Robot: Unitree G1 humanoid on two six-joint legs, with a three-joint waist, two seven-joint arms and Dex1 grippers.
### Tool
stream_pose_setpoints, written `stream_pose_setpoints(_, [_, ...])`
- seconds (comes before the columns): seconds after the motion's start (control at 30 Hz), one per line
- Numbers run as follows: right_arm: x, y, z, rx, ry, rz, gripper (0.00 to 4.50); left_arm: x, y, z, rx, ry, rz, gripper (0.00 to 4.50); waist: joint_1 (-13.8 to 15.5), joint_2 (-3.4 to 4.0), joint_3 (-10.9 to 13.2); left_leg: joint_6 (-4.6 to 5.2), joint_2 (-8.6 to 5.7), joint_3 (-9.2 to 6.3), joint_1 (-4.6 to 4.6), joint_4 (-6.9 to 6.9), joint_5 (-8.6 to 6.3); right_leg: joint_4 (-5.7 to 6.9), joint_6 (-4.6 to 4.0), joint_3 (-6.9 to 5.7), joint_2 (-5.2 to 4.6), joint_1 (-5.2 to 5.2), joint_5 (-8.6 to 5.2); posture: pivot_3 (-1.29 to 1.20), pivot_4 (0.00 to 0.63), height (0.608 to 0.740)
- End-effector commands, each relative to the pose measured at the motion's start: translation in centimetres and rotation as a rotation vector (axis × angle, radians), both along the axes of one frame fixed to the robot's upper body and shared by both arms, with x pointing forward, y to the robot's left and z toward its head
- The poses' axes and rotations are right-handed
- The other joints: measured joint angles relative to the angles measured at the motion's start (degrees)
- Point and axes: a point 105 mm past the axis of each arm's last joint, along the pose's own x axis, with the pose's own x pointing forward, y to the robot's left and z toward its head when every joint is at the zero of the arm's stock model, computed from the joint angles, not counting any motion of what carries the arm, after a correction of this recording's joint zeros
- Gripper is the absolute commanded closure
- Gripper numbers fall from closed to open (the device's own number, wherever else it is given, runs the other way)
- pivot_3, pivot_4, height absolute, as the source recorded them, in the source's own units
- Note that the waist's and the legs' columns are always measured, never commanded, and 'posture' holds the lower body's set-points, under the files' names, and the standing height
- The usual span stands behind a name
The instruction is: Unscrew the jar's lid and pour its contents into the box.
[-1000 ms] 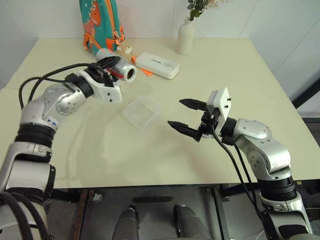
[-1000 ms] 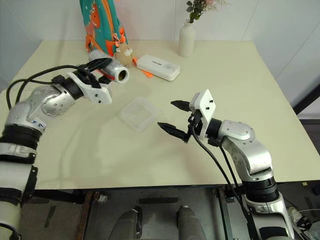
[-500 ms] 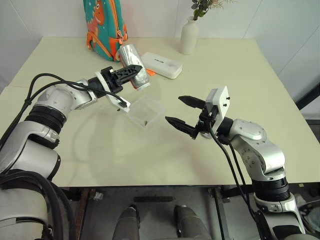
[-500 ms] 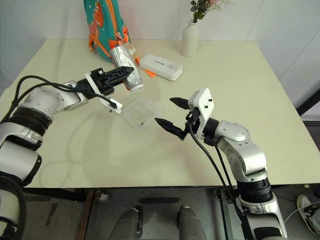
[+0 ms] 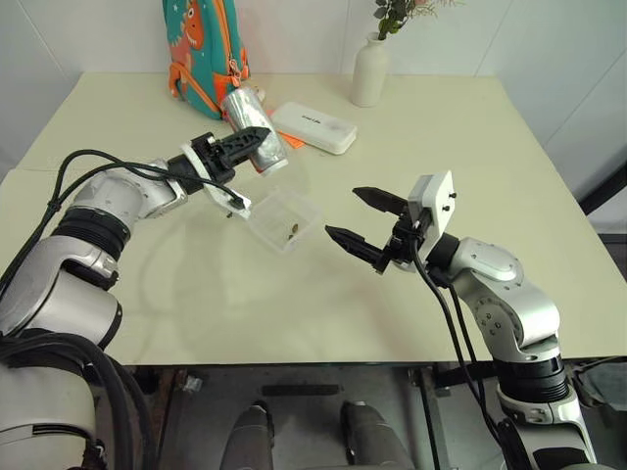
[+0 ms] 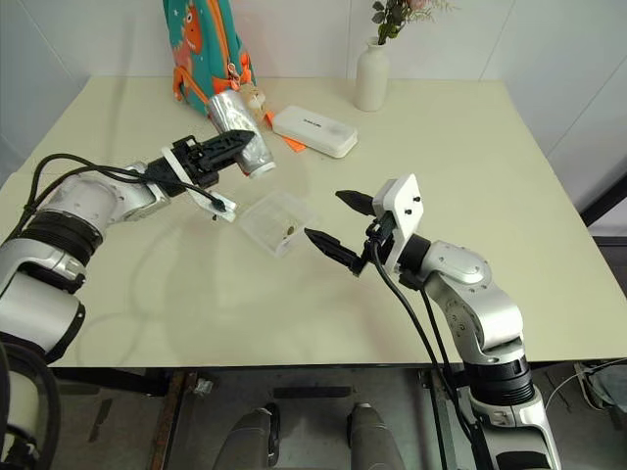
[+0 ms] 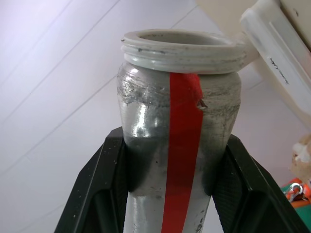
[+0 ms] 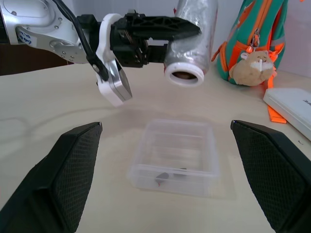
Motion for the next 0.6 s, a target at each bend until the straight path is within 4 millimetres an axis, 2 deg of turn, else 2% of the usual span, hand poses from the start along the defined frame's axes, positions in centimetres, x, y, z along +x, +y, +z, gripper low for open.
stream_pose_setpoints(0.03, [-0.5,-0.5,1.2,0.02,-0.049,-0.007,0.03,-0.2,1.7,3.2,-0.308,0.146,0.017,2.62,0.04,0.0,0.0,0.0,0.0,0.0,0.0,0.0,0.0,0.0,0.0,0.0,0.0,0.0,0.0,0.0,0.15,0.74])
stream_pose_setpoints(0.17, [-0.5,-0.6,1.1,0.014,-0.053,-0.007,0.03,1.0,5.0,3.0,-0.74,0.448,0.084,2.62,-0.08,0.01,-0.01,-0.03,0.0,0.05,0.04,0.02,0.01,0.04,-0.01,0.0,-0.01,0.02,0.0,0.0,0.15,0.74])
stream_pose_setpoints(0.2, [-0.5,-0.5,1.0,-0.003,-0.062,-0.005,0.03,2.2,7.6,2.3,-1.036,0.61,0.149,2.62,-0.04,0.01,-0.01,-0.03,0.0,0.06,0.06,0.02,0.02,0.06,-0.01,0.0,0.0,0.02,0.0,0.0,0.15,0.74])
stream_pose_setpoints(0.23, [-0.5,-0.4,0.9,-0.017,-0.067,-0.002,0.03,2.6,9.1,1.2,-1.257,0.745,0.132,2.62,-0.02,0.04,-0.02,-0.04,0.0,0.05,0.06,0.03,0.03,0.1,-0.02,-0.01,0.0,0.03,0.0,0.0,0.15,0.74])
stream_pose_setpoints(0.3, [-0.6,-0.4,0.8,-0.035,-0.073,0.002,0.03,2.7,10.9,-0.3,-1.512,0.896,0.08,2.62,-0.28,0.03,-0.02,-0.02,0.0,0.04,0.1,0.1,0.03,0.14,-0.03,-0.04,0.01,0.09,-0.01,0.0,0.15,0.74])
stream_pose_setpoints(0.4, [-0.6,-0.4,0.6,-0.062,-0.079,0.009,0.03,2.1,13.8,-2.1,-1.783,0.982,0.039,2.62,-1.16,0.03,-0.02,0.0,0.01,-0.02,0.08,0.17,0.02,0.2,-0.01,-0.02,0.01,0.09,0.01,0.0,0.15,0.74])
stream_pose_setpoints(0.5, [-0.6,-0.5,0.4,-0.081,-0.082,0.014,0.03,0.8,16.8,-3.4,-2.005,0.958,-0.049,2.62,-1.47,0.02,-0.01,-0.01,0.01,-0.15,0.05,0.21,0.03,0.26,-0.01,-0.06,0.02,0.1,0.0,0.0,0.15,0.74])
stream_pose_setpoints(0.6, [-0.6,-0.5,0.3,-0.087,-0.082,0.015,0.03,-0.3,18.6,-4.7,-2.076,0.91,-0.058,2.62,-1.56,0.02,-0.02,0.0,0.01,-0.17,0.07,0.35,0.03,0.32,-0.01,-0.07,0.01,0.17,0.0,0.0,0.15,0.74])
